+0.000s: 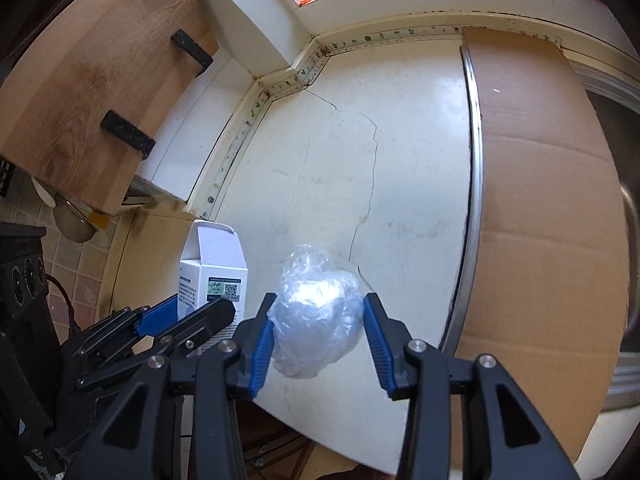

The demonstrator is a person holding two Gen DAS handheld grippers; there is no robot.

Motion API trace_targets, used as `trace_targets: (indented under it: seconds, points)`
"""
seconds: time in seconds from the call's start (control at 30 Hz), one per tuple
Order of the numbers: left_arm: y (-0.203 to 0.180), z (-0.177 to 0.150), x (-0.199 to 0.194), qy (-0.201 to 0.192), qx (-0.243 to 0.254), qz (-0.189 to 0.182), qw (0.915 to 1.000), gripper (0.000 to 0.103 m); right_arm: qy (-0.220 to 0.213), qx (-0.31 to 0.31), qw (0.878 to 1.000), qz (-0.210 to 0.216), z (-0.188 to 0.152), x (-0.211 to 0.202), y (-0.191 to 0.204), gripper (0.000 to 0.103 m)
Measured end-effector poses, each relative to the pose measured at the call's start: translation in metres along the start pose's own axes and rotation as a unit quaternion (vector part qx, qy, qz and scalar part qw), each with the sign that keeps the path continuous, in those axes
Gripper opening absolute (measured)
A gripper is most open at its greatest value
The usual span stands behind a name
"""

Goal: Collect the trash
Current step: 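Carry the milk box and plastic bag down over the trash bin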

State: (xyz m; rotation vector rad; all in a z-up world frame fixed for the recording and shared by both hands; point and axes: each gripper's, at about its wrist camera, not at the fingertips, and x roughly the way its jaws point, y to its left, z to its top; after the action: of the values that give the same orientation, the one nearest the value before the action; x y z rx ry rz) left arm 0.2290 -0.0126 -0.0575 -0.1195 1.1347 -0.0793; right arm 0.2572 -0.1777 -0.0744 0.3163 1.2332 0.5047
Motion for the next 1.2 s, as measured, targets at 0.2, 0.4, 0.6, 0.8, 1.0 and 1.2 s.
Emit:
trace_targets:
  seconds: [0.2, 0.4, 0.6, 0.8, 1.0, 1.2]
  points:
    - [0.007, -0.058, -0.024, 0.003, 0.026, -0.021, 0.9994, 0.033, -0.011, 0.021, 1.0, -0.015, -0.069, -0.018, 0.018, 0.043]
    - [0.011, -0.113, -0.034, 0.016, 0.055, -0.039, 0.9976, 0.033, -0.016, 0.044, 0.998, -0.033, -0.139, -0.024, 0.035, 0.043]
    - [0.013, -0.164, -0.024, 0.054, 0.063, -0.061, 0.9947, 0.033, -0.007, 0.066, 0.996, -0.064, -0.194, -0.023, 0.036, 0.043]
    - [0.003, -0.199, -0.007, 0.094, 0.073, -0.066, 0.9908, 0.033, 0.026, 0.095, 0.991, -0.087, -0.235, -0.014, 0.021, 0.043]
    - [-0.006, -0.226, 0.024, 0.123, 0.073, -0.057, 0.988, 0.033, 0.069, 0.117, 0.985, -0.102, -0.265, 0.013, -0.007, 0.043]
    - [0.003, -0.258, 0.086, 0.147, 0.046, -0.052, 0.9867, 0.033, 0.094, 0.141, 0.98, -0.104, -0.284, 0.059, -0.048, 0.043]
